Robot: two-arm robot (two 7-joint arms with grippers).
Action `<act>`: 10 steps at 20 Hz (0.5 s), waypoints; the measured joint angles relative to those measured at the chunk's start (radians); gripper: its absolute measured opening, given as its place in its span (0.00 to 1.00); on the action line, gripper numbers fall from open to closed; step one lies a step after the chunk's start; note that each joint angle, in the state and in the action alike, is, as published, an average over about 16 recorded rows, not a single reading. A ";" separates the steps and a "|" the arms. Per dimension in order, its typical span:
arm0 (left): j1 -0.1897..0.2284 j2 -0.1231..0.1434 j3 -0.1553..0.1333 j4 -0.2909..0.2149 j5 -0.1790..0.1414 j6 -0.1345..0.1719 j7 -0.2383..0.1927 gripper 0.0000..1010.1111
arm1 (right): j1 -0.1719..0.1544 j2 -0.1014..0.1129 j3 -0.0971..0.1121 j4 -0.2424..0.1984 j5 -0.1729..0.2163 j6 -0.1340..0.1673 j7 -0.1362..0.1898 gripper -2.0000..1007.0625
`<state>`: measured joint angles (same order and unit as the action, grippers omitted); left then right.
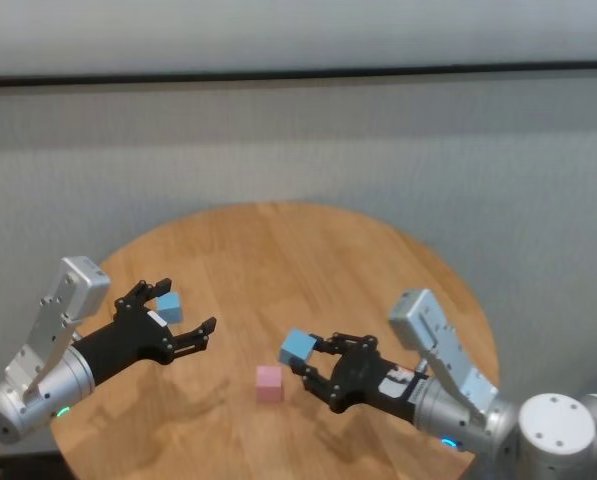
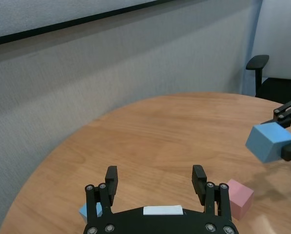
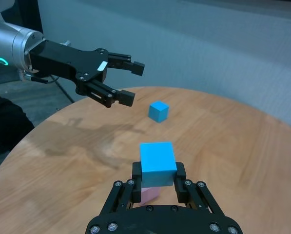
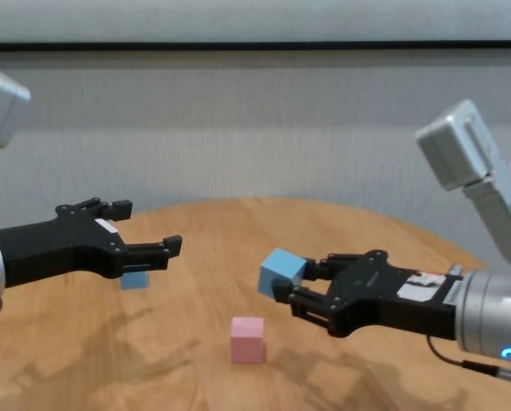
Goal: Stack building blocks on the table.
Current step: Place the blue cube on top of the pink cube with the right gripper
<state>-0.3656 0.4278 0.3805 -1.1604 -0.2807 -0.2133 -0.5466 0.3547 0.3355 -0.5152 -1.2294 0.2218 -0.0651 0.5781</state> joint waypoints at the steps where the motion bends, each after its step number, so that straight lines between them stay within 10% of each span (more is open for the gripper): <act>1: 0.000 0.000 0.000 0.000 0.000 0.000 0.000 0.99 | 0.003 -0.003 -0.005 0.005 -0.002 0.000 -0.001 0.37; 10: 0.000 0.000 0.000 0.000 0.000 0.000 0.000 0.99 | 0.018 -0.021 -0.038 0.037 -0.016 -0.002 -0.008 0.37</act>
<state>-0.3656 0.4278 0.3805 -1.1604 -0.2807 -0.2133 -0.5466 0.3723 0.3147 -0.5534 -1.1926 0.2056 -0.0668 0.5705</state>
